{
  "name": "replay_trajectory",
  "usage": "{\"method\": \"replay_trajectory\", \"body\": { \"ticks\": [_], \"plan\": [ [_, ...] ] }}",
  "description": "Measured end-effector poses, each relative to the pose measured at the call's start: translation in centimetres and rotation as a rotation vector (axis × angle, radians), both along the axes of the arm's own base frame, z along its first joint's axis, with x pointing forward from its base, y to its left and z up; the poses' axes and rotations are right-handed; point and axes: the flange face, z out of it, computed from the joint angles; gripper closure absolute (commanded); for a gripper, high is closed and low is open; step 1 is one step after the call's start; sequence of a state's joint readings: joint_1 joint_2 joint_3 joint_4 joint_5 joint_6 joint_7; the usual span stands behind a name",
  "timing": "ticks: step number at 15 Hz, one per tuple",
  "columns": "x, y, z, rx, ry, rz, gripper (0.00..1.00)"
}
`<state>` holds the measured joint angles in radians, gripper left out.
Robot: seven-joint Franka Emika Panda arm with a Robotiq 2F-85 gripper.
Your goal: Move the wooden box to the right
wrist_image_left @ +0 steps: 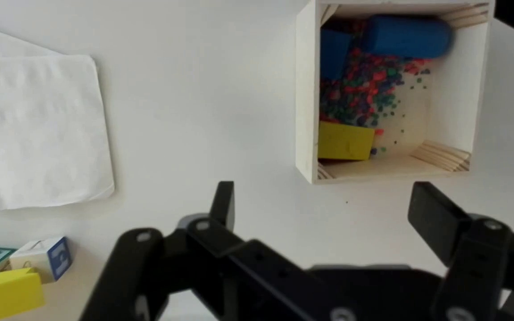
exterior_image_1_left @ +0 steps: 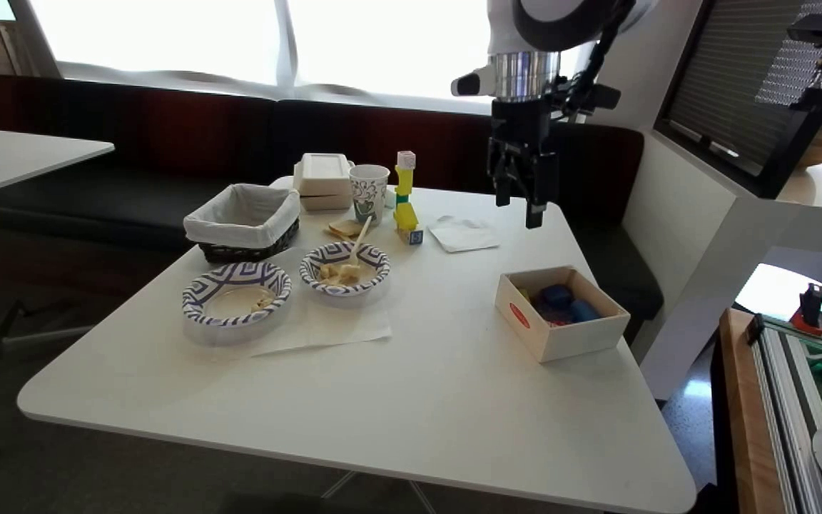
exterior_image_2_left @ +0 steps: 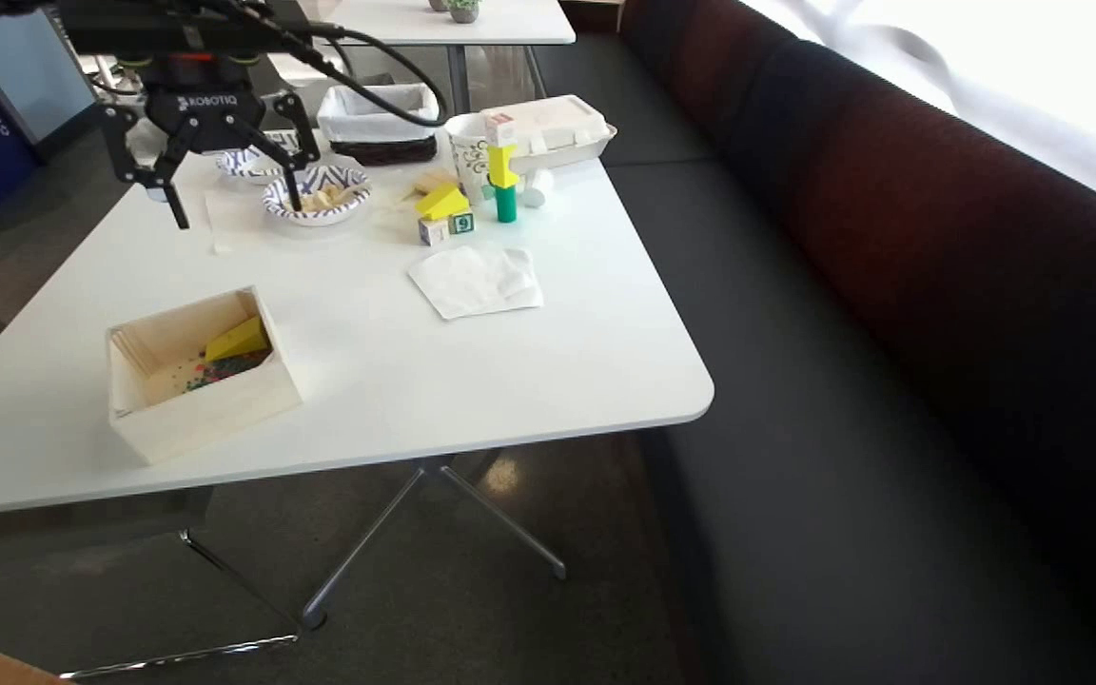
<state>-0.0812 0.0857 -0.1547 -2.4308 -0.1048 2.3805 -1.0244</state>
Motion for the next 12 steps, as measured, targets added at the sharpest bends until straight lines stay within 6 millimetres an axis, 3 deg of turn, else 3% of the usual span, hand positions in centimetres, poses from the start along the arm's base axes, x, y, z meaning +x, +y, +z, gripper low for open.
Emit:
{"method": "replay_trajectory", "body": {
  "ticks": [6, 12],
  "plan": [
    [-1.2, -1.7, -5.9, 0.035, 0.039, 0.102, 0.0],
    [-0.9, -1.8, -6.5, 0.039, 0.048, 0.116, 0.0]
  ]
}}
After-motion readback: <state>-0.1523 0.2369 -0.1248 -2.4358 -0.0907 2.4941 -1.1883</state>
